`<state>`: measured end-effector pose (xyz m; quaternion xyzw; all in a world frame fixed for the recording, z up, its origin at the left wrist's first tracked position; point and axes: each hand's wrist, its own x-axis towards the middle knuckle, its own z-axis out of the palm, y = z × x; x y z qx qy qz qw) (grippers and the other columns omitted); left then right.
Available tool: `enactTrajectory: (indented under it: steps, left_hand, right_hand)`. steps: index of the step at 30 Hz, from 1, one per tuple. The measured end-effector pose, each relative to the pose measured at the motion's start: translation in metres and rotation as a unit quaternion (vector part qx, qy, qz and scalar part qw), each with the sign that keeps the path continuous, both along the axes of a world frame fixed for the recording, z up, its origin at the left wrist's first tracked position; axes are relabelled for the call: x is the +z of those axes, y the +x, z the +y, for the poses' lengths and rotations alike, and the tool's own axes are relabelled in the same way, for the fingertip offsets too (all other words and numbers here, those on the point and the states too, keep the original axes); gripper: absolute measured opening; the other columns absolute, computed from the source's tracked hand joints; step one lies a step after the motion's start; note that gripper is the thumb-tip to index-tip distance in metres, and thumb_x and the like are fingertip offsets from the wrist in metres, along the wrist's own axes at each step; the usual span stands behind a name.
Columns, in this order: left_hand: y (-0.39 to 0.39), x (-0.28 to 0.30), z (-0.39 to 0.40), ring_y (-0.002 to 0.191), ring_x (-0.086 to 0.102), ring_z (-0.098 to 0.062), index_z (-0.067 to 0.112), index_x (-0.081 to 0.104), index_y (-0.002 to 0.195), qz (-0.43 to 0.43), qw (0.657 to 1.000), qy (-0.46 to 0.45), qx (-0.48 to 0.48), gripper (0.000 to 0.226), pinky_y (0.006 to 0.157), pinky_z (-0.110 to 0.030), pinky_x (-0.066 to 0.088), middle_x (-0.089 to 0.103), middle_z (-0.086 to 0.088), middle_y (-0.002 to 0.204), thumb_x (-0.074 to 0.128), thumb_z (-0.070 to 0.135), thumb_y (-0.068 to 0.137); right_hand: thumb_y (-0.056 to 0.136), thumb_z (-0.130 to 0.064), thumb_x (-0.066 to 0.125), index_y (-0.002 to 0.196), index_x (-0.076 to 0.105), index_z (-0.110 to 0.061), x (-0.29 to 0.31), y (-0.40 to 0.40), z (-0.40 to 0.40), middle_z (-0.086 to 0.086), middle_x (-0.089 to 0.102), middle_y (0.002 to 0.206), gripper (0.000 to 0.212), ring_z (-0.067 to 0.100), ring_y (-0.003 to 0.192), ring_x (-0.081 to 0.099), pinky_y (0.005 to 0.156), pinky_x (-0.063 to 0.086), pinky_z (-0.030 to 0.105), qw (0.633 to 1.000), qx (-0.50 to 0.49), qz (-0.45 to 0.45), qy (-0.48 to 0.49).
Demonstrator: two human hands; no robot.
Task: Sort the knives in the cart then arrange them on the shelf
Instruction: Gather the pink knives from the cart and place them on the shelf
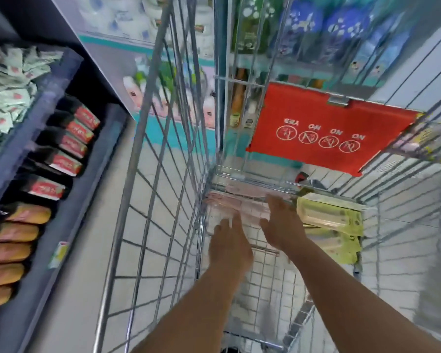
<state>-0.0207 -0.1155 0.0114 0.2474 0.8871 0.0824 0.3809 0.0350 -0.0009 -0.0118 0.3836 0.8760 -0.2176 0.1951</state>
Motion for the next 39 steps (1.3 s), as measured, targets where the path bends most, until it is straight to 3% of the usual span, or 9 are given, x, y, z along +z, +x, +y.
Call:
enactTrajectory:
  steps: [9,15,19,21,24,27,30,34,39]
  left_hand:
    - [-0.008,-0.060,0.007,0.143,0.012,-0.023,0.022,0.010,0.150,0.024,0.999,0.000,0.026,0.068,0.117,-0.038,0.020,0.016,-0.002,0.156,0.045,0.014,0.093]
    - [-0.010,-0.066,0.004,0.136,0.019,-0.026,0.014,0.022,0.147,0.033,0.998,0.009,0.058,0.061,0.112,-0.034,0.026,0.018,-0.005,0.150,0.049,0.014,0.092]
    - [-0.010,-0.066,0.004,0.130,0.026,-0.026,0.015,0.025,0.145,0.023,0.995,0.017,0.092,0.061,0.107,-0.033,0.030,0.027,-0.008,0.139,0.050,0.008,0.090]
    - [-0.010,-0.067,0.008,0.130,0.029,-0.025,0.015,0.022,0.147,0.006,0.993,0.028,0.113,0.063,0.104,-0.032,0.032,0.033,-0.008,0.137,0.049,0.006,0.090]
    - [-0.010,-0.067,0.011,0.124,0.036,-0.023,0.013,0.031,0.142,-0.029,0.985,0.054,0.160,0.055,0.100,-0.030,0.035,0.042,-0.008,0.131,0.046,0.001,0.091]
    - [-0.007,-0.067,0.010,0.122,0.039,-0.023,0.012,0.037,0.138,-0.034,0.980,0.066,0.185,0.047,0.098,-0.030,0.036,0.046,-0.008,0.128,0.043,0.003,0.093]
    - [-0.004,-0.067,0.012,0.122,0.040,-0.023,0.013,0.038,0.137,-0.044,0.977,0.073,0.194,0.044,0.094,-0.030,0.037,0.043,-0.008,0.130,0.042,0.006,0.094]
    - [-0.007,-0.066,0.016,0.114,0.049,-0.028,0.016,0.044,0.131,-0.085,0.963,0.084,0.241,0.039,0.082,-0.031,0.042,0.041,-0.010,0.127,0.040,0.006,0.094]
    - [-0.012,-0.069,0.017,0.078,0.052,-0.016,0.013,0.038,0.144,-0.124,0.947,0.090,0.281,0.049,0.041,-0.011,0.033,0.037,-0.014,0.137,0.040,0.008,0.096]
  right_hand:
    - [0.095,-0.035,0.045,0.151,0.005,-0.020,-0.057,-0.016,0.024,0.006,0.010,0.158,0.071,0.027,0.147,0.004,0.117,0.008,0.044,0.998,0.036,-0.034,0.034]
    - [0.097,-0.041,0.041,0.143,0.028,-0.021,-0.063,-0.013,-0.003,0.009,0.024,0.149,0.052,0.031,0.135,0.028,0.109,0.029,0.042,0.998,0.038,-0.004,0.040]
    - [0.086,-0.028,0.062,0.123,0.049,-0.017,-0.065,-0.010,-0.014,0.009,0.048,0.120,0.041,0.032,0.107,0.050,0.084,0.050,0.042,0.996,0.069,0.019,0.061]
    - [0.078,-0.026,0.072,0.111,0.056,-0.014,-0.068,-0.011,-0.013,0.010,0.052,0.108,0.039,0.031,0.093,0.055,0.075,0.051,0.041,0.994,0.076,0.038,0.071]
    - [0.089,-0.027,0.061,0.120,0.051,-0.014,-0.067,-0.013,-0.010,0.008,0.048,0.117,0.036,0.027,0.102,0.050,0.090,0.043,0.034,0.991,0.101,0.066,0.048]
    - [0.090,-0.022,0.062,0.115,0.055,-0.013,-0.067,-0.013,-0.008,0.003,0.058,0.106,0.027,0.022,0.097,0.052,0.087,0.041,0.032,0.979,0.157,0.084,0.098]
    - [0.095,-0.015,0.048,0.128,0.044,-0.009,-0.065,-0.016,-0.013,0.010,0.048,0.122,0.034,0.028,0.112,0.044,0.092,0.039,0.033,0.990,0.129,0.026,0.043]
    - [0.094,-0.015,0.046,0.131,0.040,-0.007,-0.064,-0.021,-0.012,0.013,0.040,0.127,0.038,0.030,0.117,0.037,0.088,0.042,0.034,0.991,0.134,0.003,0.027]
    - [0.093,-0.015,0.047,0.119,0.054,-0.012,-0.063,-0.025,0.002,0.007,0.052,0.115,0.027,0.024,0.107,0.047,0.084,0.043,0.033,0.994,0.103,0.030,-0.004]
